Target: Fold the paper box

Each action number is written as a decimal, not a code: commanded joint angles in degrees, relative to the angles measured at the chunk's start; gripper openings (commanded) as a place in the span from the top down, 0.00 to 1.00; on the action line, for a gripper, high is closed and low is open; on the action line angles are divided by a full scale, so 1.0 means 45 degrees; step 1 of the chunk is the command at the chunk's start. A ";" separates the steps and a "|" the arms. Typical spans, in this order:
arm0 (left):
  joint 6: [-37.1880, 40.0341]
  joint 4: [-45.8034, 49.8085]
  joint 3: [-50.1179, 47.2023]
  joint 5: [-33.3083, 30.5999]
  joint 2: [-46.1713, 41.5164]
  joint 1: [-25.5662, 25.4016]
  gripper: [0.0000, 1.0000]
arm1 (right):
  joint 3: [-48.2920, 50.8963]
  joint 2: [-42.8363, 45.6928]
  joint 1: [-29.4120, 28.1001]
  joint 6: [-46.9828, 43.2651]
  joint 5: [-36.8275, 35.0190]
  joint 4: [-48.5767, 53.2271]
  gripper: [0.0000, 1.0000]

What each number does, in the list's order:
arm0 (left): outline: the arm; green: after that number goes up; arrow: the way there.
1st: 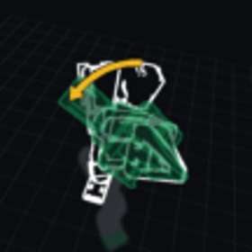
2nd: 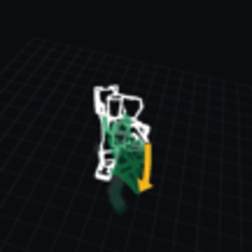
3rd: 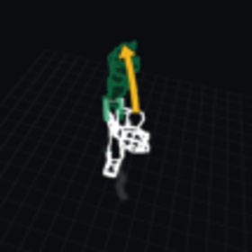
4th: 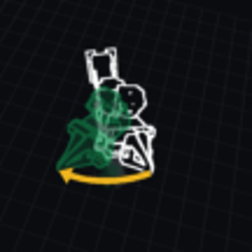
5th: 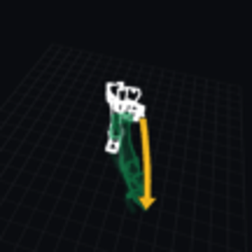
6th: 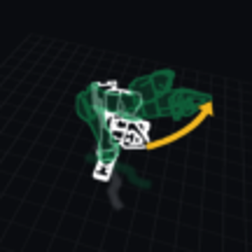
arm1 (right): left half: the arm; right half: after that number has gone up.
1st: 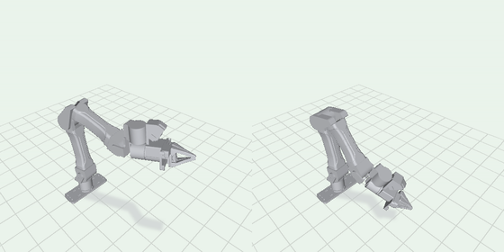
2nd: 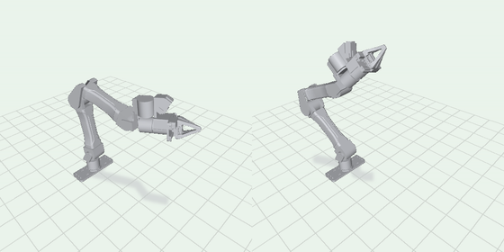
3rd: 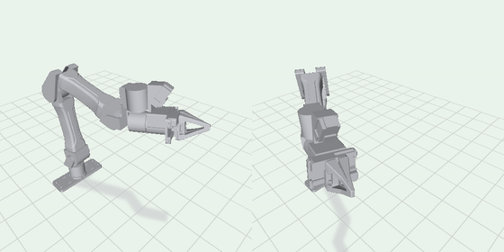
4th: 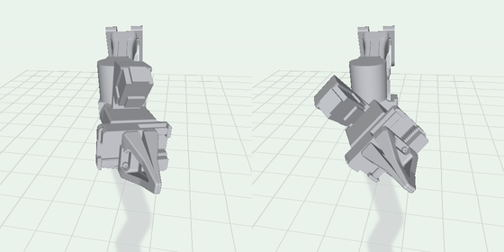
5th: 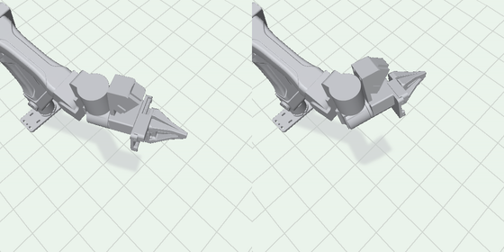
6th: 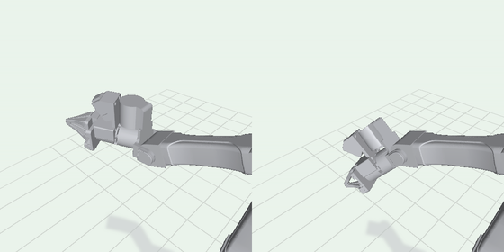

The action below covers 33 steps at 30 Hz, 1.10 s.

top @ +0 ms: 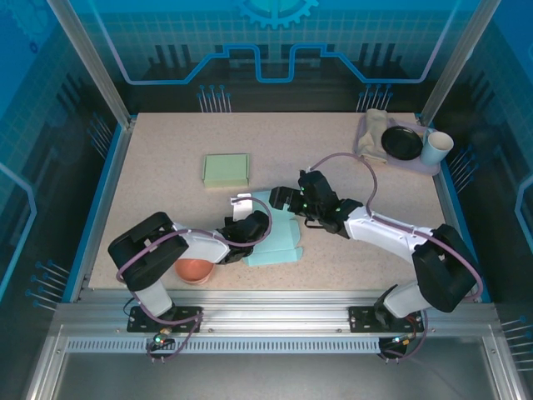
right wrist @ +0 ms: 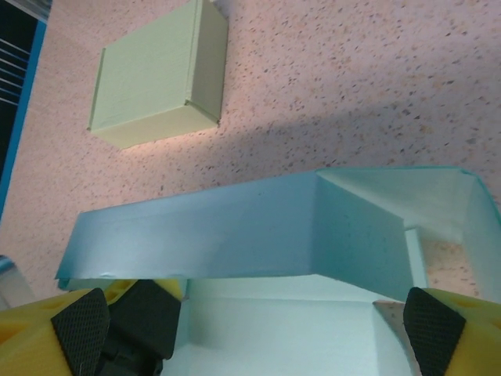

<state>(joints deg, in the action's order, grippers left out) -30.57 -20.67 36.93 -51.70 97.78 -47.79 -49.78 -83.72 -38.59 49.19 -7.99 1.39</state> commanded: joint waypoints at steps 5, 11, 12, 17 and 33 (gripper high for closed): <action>-0.0331 -0.0063 0.0094 -0.0224 -0.0385 -0.0062 0.92 | -0.0432 -0.0731 0.0003 -0.0426 0.1016 -0.0793 0.00; -0.0395 0.0035 0.0182 -0.0160 -0.0365 -0.0064 0.92 | -0.0337 -0.1031 -0.0165 -0.0240 0.2413 -0.2031 0.00; -0.0397 0.0060 0.0209 -0.0151 -0.0347 -0.0066 0.92 | -0.0292 -0.1024 -0.0188 -0.0155 0.2573 -0.2171 0.01; -0.0497 0.0114 0.0253 -0.0133 -0.0321 -0.0065 0.92 | -0.0209 -0.1102 -0.0209 0.0242 0.3272 -0.2669 0.01; -0.1204 0.1194 0.0700 -0.0288 -0.0110 0.0073 0.91 | 0.1422 0.0847 -0.0863 -0.1971 -0.1352 0.0435 0.23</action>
<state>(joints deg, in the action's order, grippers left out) -34.44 -16.32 38.46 -52.82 97.67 -47.53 -45.23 -80.40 -41.82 43.79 -8.93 1.17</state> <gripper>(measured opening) 0.099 0.813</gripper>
